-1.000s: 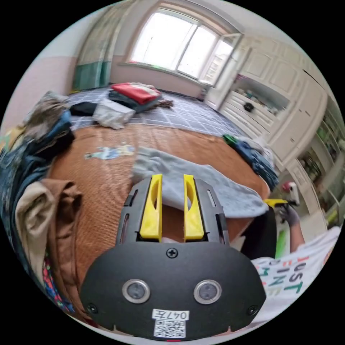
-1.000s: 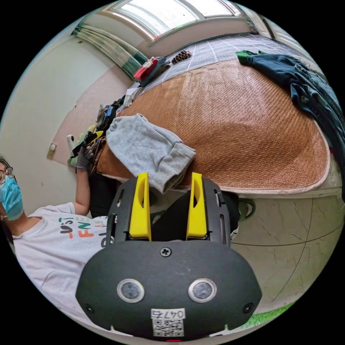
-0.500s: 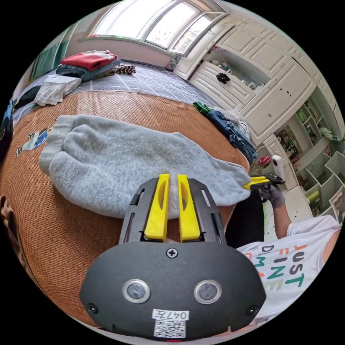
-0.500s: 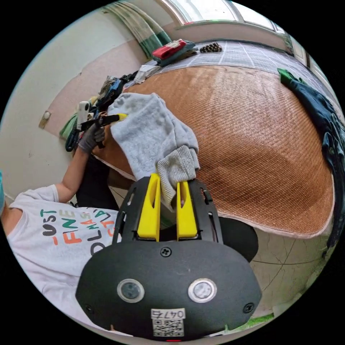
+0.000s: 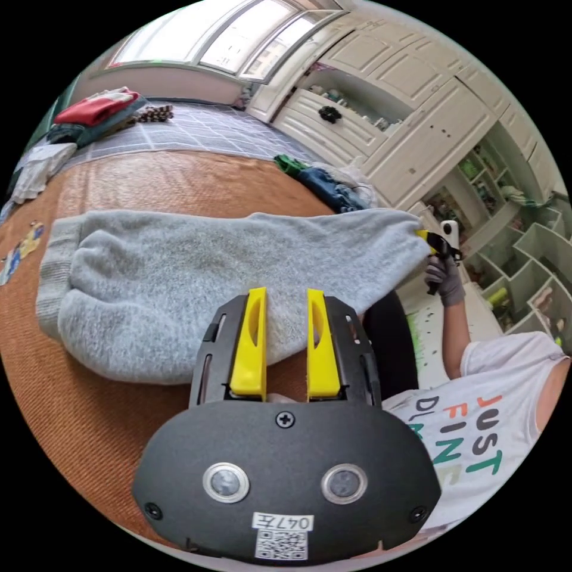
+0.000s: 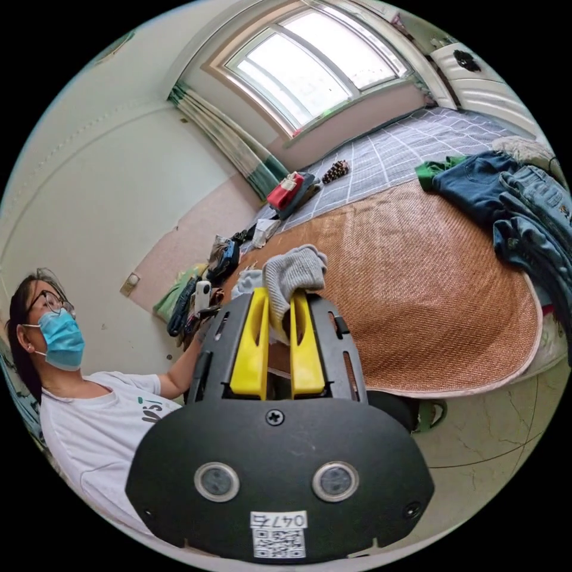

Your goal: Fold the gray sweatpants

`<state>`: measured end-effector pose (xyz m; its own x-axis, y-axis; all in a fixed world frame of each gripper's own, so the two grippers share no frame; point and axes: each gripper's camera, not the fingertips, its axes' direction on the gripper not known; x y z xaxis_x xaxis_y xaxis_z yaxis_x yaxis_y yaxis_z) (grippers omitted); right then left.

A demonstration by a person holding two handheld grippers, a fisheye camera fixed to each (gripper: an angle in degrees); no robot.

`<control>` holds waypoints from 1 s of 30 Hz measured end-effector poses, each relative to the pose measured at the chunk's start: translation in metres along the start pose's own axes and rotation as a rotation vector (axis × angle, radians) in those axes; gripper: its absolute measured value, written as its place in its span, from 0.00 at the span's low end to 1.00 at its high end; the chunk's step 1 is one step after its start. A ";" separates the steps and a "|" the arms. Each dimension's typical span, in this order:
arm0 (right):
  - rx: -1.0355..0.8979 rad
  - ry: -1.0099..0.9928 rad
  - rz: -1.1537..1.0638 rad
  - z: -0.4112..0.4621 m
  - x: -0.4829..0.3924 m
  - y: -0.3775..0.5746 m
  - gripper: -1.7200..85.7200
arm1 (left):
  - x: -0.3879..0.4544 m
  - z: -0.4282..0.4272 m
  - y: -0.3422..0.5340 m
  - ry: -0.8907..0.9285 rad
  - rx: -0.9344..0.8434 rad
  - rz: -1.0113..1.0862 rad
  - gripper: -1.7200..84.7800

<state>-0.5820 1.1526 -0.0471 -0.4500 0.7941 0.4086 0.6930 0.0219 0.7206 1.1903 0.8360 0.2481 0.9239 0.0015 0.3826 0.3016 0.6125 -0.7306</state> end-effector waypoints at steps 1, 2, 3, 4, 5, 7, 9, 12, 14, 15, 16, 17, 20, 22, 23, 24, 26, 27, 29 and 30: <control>0.011 0.000 -0.021 -0.003 -0.010 -0.007 0.04 | -0.006 0.004 0.002 0.074 0.010 -0.013 0.14; 0.012 -0.005 -0.035 -0.002 -0.017 -0.012 0.04 | -0.013 0.004 0.003 0.148 0.018 -0.029 0.15; 0.004 -0.021 -0.073 0.004 -0.034 -0.024 0.04 | -0.016 0.002 0.004 0.178 0.023 -0.034 0.15; -0.009 -0.032 -0.116 0.014 -0.053 -0.038 0.04 | -0.021 -0.008 0.006 0.217 0.044 -0.042 0.15; -0.016 -0.037 -0.139 0.020 -0.063 -0.045 0.04 | -0.025 -0.027 0.011 0.225 0.089 -0.044 0.15; -0.061 -0.041 -0.243 0.055 -0.105 -0.076 0.05 | -0.031 -0.065 0.020 0.195 0.172 -0.048 0.15; -0.092 -0.034 -0.277 0.089 -0.128 -0.099 0.06 | -0.043 -0.105 0.035 0.134 0.248 -0.079 0.15; -0.134 -0.057 -0.306 0.160 -0.151 -0.127 0.10 | -0.073 -0.155 0.070 -0.012 0.325 -0.171 0.15; -0.199 -0.198 -0.308 0.194 -0.157 -0.140 0.12 | -0.100 -0.173 0.095 -0.062 0.330 -0.262 0.15; -0.213 -0.307 -0.291 0.199 -0.159 -0.147 0.12 | -0.105 -0.176 0.100 -0.056 0.334 -0.279 0.15; -0.162 -0.372 -0.277 0.188 -0.160 -0.152 0.11 | -0.111 -0.182 0.110 -0.032 0.354 -0.301 0.15; -0.130 -0.384 -0.275 0.179 -0.160 -0.154 0.11 | -0.113 -0.188 0.118 -0.012 0.386 -0.310 0.15; -0.047 -0.299 -0.260 0.131 -0.158 -0.165 0.08 | -0.112 -0.196 0.129 -0.023 0.418 -0.315 0.15; -0.091 -0.172 -0.261 0.109 -0.167 -0.173 0.07 | -0.110 -0.195 0.131 -0.027 0.427 -0.313 0.15; -0.110 -0.137 -0.272 0.106 -0.172 -0.175 0.07 | -0.107 -0.191 0.131 -0.020 0.429 -0.305 0.15; -0.149 -0.061 -0.308 0.102 -0.188 -0.176 0.07 | -0.104 -0.188 0.130 -0.019 0.427 -0.297 0.15; -0.190 0.048 -0.381 0.098 -0.217 -0.176 0.07 | -0.086 -0.170 0.124 -0.068 0.384 -0.250 0.15; -0.204 0.105 -0.430 0.097 -0.237 -0.176 0.08 | -0.079 -0.164 0.122 -0.091 0.366 -0.233 0.15; -0.221 0.147 -0.500 0.100 -0.269 -0.179 0.08 | -0.050 -0.135 0.110 -0.178 0.293 -0.154 0.15; -0.248 0.145 -0.539 0.105 -0.290 -0.183 0.09 | -0.044 -0.128 0.107 -0.193 0.278 -0.137 0.15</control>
<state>-0.5194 0.9817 -0.3562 -0.7853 0.6190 0.0096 0.2024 0.2420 0.9489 1.2121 0.8002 0.0805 0.8097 0.0376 0.5857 0.3197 0.8086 -0.4939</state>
